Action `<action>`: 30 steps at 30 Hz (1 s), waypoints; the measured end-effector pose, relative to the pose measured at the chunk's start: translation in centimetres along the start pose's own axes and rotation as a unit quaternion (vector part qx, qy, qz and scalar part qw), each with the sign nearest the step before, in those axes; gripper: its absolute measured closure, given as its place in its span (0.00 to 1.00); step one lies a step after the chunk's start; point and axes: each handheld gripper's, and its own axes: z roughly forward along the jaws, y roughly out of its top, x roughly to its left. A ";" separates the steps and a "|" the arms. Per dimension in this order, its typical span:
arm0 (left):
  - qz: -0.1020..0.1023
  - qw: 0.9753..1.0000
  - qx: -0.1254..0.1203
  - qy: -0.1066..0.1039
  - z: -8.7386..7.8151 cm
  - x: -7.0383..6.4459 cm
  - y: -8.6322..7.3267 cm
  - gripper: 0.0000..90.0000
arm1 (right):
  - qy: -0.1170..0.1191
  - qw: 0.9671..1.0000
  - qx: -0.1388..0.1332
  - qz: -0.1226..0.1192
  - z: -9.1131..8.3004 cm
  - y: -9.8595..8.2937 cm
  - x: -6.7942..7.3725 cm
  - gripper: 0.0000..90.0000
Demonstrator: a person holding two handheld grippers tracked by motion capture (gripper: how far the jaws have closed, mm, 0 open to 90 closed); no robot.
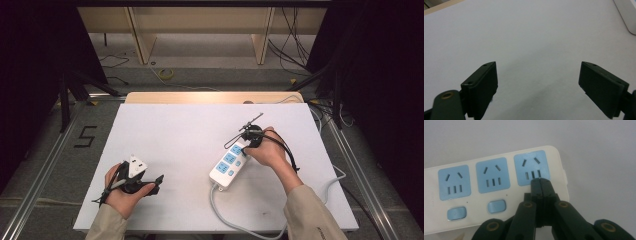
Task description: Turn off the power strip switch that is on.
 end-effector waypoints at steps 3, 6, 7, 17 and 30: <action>0.000 1.000 0.000 0.000 0.0 0.0 0.0 0.17 | -0.003 1.000 -0.001 -0.001 0.0 0.0 0.1 1.00; 0.000 1.000 0.000 0.000 0.0 0.0 0.0 0.17 | -0.005 1.000 -0.001 -0.004 0.0 0.0 0.2 1.00; 0.000 1.000 0.000 0.000 0.0 0.0 0.0 0.17 | -0.006 1.000 -0.001 -0.004 0.0 0.0 0.2 1.00; 0.000 1.000 0.001 -0.001 0.0 0.0 0.0 0.17 | -0.012 1.000 -0.007 -0.009 0.0 -0.2 0.3 1.00; 0.000 1.000 0.001 -0.001 0.1 0.0 0.0 0.17 | -0.017 1.000 -0.015 -0.014 -0.5 -0.4 0.1 1.00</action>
